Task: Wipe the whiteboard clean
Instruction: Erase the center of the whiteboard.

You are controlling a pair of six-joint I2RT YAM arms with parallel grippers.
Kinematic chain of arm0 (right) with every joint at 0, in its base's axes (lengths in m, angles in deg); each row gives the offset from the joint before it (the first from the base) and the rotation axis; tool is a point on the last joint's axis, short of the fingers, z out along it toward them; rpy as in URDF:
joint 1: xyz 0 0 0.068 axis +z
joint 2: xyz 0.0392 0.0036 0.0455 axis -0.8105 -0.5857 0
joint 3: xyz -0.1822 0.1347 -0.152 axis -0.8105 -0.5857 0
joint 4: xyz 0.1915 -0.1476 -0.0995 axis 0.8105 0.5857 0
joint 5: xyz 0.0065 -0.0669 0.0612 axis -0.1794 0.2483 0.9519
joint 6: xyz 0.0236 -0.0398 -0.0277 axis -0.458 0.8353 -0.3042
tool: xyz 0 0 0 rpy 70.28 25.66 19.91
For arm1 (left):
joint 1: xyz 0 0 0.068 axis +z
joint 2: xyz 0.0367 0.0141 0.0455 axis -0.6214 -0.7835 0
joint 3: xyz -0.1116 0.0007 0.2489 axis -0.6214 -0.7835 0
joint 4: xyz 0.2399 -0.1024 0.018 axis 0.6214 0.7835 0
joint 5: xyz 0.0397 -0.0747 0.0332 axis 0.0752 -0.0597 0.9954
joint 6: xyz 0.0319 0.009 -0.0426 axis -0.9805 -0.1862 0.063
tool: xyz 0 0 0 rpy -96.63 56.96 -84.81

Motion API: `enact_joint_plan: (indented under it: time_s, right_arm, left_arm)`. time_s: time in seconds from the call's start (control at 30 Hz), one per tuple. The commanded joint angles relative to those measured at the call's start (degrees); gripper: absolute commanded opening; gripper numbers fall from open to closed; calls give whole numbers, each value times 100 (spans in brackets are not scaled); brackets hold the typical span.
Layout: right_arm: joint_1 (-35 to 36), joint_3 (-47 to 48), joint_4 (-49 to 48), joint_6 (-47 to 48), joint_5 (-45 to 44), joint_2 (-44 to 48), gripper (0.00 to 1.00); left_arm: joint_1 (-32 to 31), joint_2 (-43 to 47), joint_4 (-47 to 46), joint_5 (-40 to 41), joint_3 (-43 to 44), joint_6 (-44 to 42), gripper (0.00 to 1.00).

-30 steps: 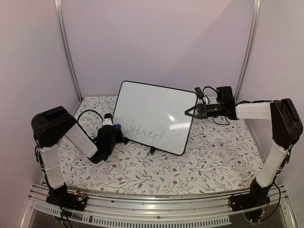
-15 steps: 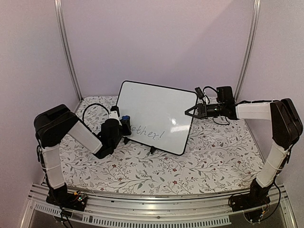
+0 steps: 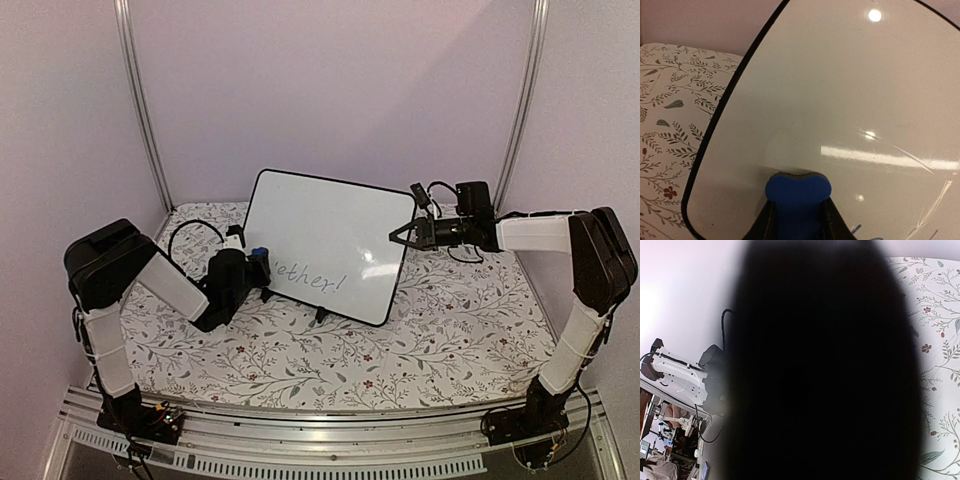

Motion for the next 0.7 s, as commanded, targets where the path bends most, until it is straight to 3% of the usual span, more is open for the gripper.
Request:
enact_joint_plan:
  time_s: [0.0, 0.33, 0.67]
  right_arm:
    - [222, -100, 783, 174, 382, -167, 0]
    - [222, -108, 786, 175, 373, -161, 0]
    - [227, -89, 824, 197, 373, -149, 0]
  left_arm:
    - [148, -121, 916, -271, -257, 64, 0]
    - [104, -178, 625, -666, -57, -47, 0]
    - [-432, -269, 468, -822, 51, 14, 0]
